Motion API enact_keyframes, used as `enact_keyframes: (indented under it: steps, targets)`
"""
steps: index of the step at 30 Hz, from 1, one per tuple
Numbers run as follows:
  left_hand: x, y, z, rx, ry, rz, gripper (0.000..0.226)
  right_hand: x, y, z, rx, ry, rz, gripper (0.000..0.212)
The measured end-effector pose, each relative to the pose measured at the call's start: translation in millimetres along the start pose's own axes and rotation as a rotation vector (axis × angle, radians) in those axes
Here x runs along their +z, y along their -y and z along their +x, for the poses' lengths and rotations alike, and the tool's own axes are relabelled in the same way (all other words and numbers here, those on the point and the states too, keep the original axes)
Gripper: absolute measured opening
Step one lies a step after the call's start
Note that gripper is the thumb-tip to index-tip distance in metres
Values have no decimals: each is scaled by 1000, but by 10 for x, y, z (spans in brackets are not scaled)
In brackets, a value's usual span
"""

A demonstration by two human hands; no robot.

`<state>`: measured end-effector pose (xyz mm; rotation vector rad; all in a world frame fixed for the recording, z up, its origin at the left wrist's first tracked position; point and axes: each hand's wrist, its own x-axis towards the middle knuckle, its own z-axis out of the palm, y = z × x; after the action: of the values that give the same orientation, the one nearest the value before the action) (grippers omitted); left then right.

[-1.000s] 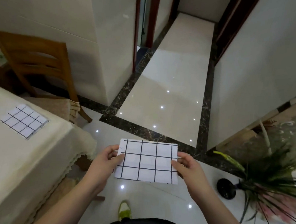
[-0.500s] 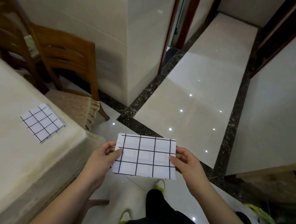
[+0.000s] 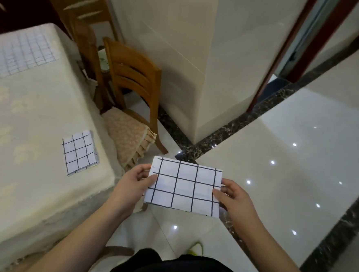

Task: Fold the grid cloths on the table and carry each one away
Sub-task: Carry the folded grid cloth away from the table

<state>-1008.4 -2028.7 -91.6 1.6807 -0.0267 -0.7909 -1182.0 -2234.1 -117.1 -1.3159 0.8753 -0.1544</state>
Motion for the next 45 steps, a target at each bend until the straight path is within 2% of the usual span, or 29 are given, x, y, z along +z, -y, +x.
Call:
enact_keyframes:
  steps: [12,24,31,45]
  targets:
    - [-410,-78,518,-42,-268,-125,24,625,543,1120,30,255,-145,27]
    - [-1338,-261,1350,-102,-445,-276,21,2036,1223,2256,12,428,-269,23]
    - [-1786,-268,1499,-133,-607,-344,22,2854,1322,2801,65,572,-415,25]
    - [-1894,35,1813,-350,-1051,-613,15,4578,1395,3717,-12,1134,-942,22]
